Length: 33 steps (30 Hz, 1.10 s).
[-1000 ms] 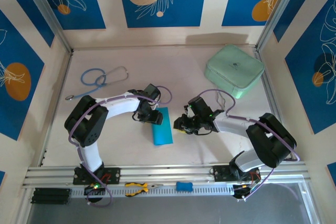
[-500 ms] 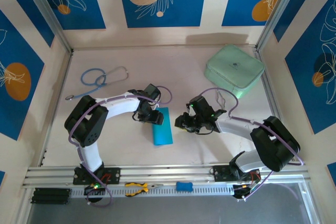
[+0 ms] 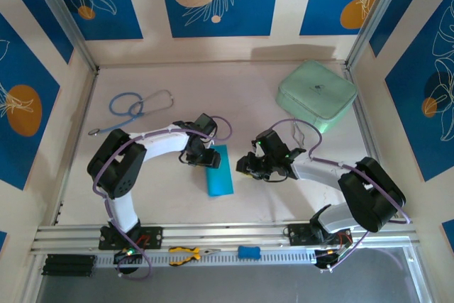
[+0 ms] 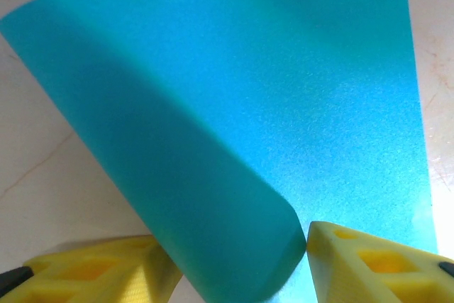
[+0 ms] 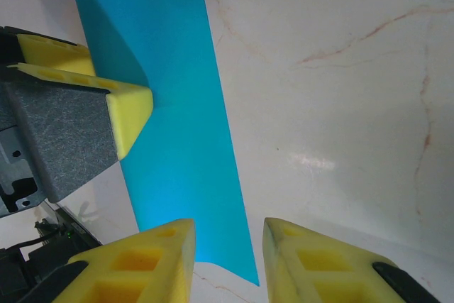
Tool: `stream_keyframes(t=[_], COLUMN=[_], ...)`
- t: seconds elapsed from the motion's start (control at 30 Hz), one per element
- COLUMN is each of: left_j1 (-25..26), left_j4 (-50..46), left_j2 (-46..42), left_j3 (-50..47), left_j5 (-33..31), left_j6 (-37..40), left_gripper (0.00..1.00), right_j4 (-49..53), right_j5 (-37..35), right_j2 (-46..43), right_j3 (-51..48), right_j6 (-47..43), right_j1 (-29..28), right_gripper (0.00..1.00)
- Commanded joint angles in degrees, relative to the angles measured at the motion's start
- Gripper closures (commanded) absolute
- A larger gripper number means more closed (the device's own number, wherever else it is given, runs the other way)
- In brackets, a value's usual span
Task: Fold a paper plane with a square sheet of paper (pick it up from the middle)
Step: Hold the square sheet of paper at the center of the table.
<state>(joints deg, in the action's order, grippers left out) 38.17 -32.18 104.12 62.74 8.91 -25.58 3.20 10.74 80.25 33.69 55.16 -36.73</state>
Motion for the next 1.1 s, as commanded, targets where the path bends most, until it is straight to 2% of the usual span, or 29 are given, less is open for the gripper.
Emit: stream_keyframes(t=[0.0, 0.6, 1.07], left_j1=[-1.24, -1.25, -1.19], left_j4=[-0.08, 1.01, 1.24], left_j2=[4.46, 4.04, 4.22], left_j3=[-2.96, -4.10, -4.31], left_j5=[-7.98, -8.44, -8.03], left_j6=[-1.08, -1.64, -0.34], left_gripper=[0.41, 0.45, 0.43], right_j4=[0.93, 0.30, 0.05], right_j5=[0.96, 1.32, 1.45], right_j2=[0.08, 1.36, 1.24], right_j3=[0.02, 0.46, 0.27], right_j6=[0.28, 0.18, 0.39], right_j1=[0.26, -0.27, -0.31], right_gripper=[0.68, 0.68, 0.68])
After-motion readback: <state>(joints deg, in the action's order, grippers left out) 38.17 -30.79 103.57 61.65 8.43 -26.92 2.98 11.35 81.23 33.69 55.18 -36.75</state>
